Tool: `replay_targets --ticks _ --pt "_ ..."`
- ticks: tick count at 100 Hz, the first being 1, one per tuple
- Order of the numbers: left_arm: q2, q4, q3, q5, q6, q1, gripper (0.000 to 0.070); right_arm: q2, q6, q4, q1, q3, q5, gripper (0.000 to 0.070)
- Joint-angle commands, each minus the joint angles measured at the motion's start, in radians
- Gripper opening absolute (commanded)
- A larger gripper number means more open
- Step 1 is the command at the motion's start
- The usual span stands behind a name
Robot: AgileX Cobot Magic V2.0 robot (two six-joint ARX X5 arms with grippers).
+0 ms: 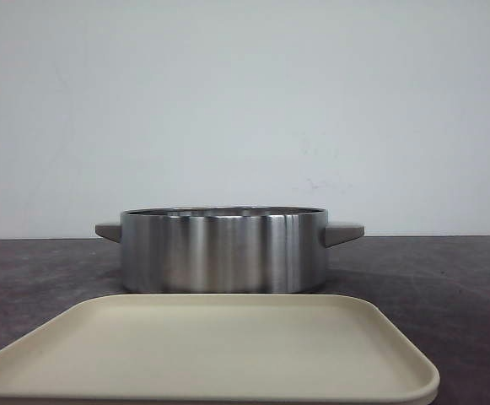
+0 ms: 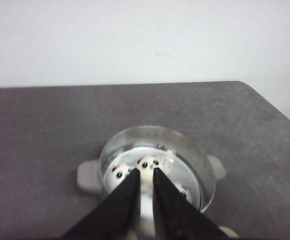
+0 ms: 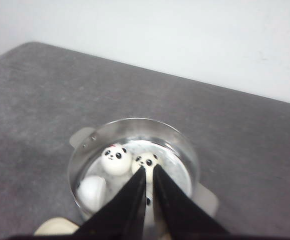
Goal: Steam buns
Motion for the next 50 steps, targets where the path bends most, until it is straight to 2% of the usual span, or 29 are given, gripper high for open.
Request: replay_targets --ticks 1,8,19,50 --pt "-0.039 0.015 -0.031 -0.006 -0.013 -0.009 0.0000 0.005 -0.011 0.106 0.012 -0.041 -0.003 0.0017" --pt "-0.085 0.000 -0.061 -0.006 -0.021 -0.009 0.0000 0.007 -0.010 0.153 0.012 -0.078 -0.005 0.0017" --pt "-0.117 -0.041 -0.064 -0.006 -0.032 -0.009 0.0000 0.010 -0.003 0.144 0.014 -0.084 -0.030 0.0017" --pt "-0.154 -0.063 -0.063 -0.006 -0.031 -0.009 0.0000 0.006 -0.003 0.150 0.017 -0.084 -0.018 0.0017"
